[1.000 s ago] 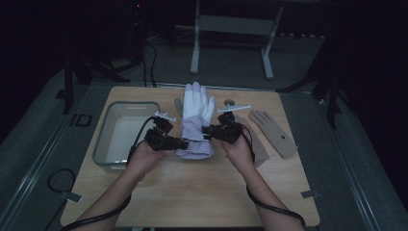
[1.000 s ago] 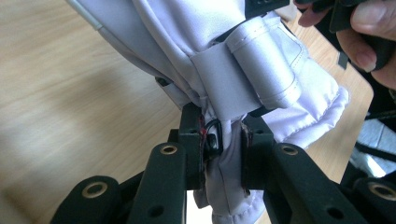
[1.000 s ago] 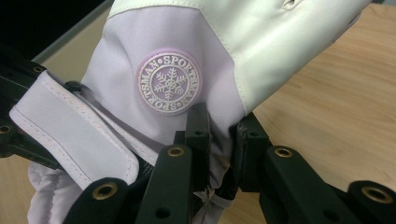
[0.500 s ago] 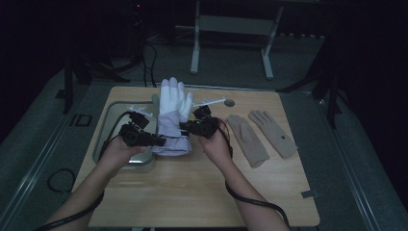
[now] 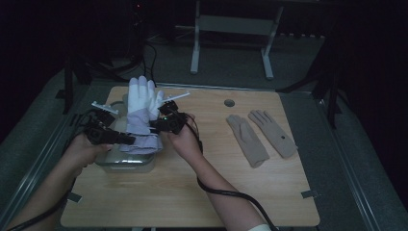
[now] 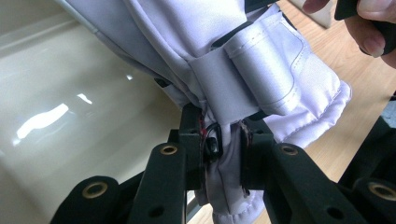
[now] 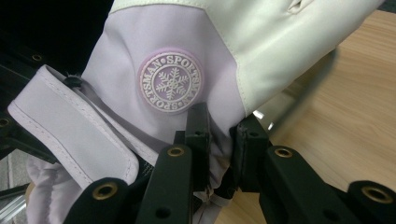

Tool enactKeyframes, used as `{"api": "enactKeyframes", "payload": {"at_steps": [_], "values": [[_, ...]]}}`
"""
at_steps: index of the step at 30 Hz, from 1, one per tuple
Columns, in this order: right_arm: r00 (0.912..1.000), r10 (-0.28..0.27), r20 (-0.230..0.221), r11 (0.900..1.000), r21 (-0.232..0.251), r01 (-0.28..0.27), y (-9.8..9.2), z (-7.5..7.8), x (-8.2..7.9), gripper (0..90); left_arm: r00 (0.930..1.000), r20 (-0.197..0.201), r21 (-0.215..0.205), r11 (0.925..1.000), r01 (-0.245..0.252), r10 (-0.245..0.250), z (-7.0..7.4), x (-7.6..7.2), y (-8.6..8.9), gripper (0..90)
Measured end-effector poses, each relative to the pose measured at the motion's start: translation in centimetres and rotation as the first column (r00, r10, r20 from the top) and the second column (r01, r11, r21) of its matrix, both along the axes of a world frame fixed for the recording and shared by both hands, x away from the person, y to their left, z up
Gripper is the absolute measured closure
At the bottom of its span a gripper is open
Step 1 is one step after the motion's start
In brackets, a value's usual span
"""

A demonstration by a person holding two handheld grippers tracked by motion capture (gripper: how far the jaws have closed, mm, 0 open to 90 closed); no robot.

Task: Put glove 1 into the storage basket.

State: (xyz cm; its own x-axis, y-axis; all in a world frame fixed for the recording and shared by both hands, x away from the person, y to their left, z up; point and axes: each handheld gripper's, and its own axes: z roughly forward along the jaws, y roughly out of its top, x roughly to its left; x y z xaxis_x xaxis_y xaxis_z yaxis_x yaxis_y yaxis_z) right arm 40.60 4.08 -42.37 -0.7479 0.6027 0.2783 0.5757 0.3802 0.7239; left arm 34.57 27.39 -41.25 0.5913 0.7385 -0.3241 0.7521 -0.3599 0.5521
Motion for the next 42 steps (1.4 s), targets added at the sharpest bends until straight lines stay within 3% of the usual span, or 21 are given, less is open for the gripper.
{"api": "enactKeyframes", "payload": {"at_steps": [8,11,17,22,28,31,39,42], "values": [[0.9997,0.025,-0.006,1.0,-0.009,-0.025,3.8,-0.6,0.4,78.4,0.9994,-0.03,0.01,0.9999,-0.014,0.014,-0.8,0.3,3.5,75.4],[0.9992,0.023,-0.034,0.999,-0.034,-0.024,5.2,-2.2,0.9,78.4,0.9979,-0.063,0.021,0.9997,-0.014,0.016,-2.5,0.9,4.3,75.3],[0.9977,0.012,-0.067,0.997,-0.082,-0.017,5.7,-4.9,1.3,78.4,0.9946,-0.104,0.007,1.0,0.002,-0.001,-5.5,1.6,4.2,75.0],[0.9956,0.008,-0.093,0.99,-0.141,-0.021,5.9,-6.1,1.4,78.3,0.9914,-0.131,0.017,0.9999,0.003,-0.001,-7.2,1.6,3.7,74.4],[0.9914,0.006,-0.131,0.978,-0.207,-0.033,6.4,-7.4,1.5,77.9,0.9861,-0.166,0.053,0.9986,0.003,0.006,-8.7,1.6,3.0,72.0],[0.9914,0.006,-0.131,0.974,-0.222,-0.035,6.5,-7.5,1.5,76.1,0.9838,-0.179,0.098,0.9951,0.012,0.006,-8.8,1.8,2.5,68.1],[0.9948,0.028,-0.098,0.956,-0.288,-0.056,7.2,-7.2,1.7,62.5,0.9896,-0.137,0.157,0.9873,-0.021,0.043,-8.8,1.2,1.7,55.7],[0.9944,0.038,-0.099,0.951,-0.303,-0.066,7.4,-6.9,1.8,55.8,0.9938,-0.085,0.208,0.9766,-0.054,0.073,-8.5,0.8,1.4,46.0]]}}
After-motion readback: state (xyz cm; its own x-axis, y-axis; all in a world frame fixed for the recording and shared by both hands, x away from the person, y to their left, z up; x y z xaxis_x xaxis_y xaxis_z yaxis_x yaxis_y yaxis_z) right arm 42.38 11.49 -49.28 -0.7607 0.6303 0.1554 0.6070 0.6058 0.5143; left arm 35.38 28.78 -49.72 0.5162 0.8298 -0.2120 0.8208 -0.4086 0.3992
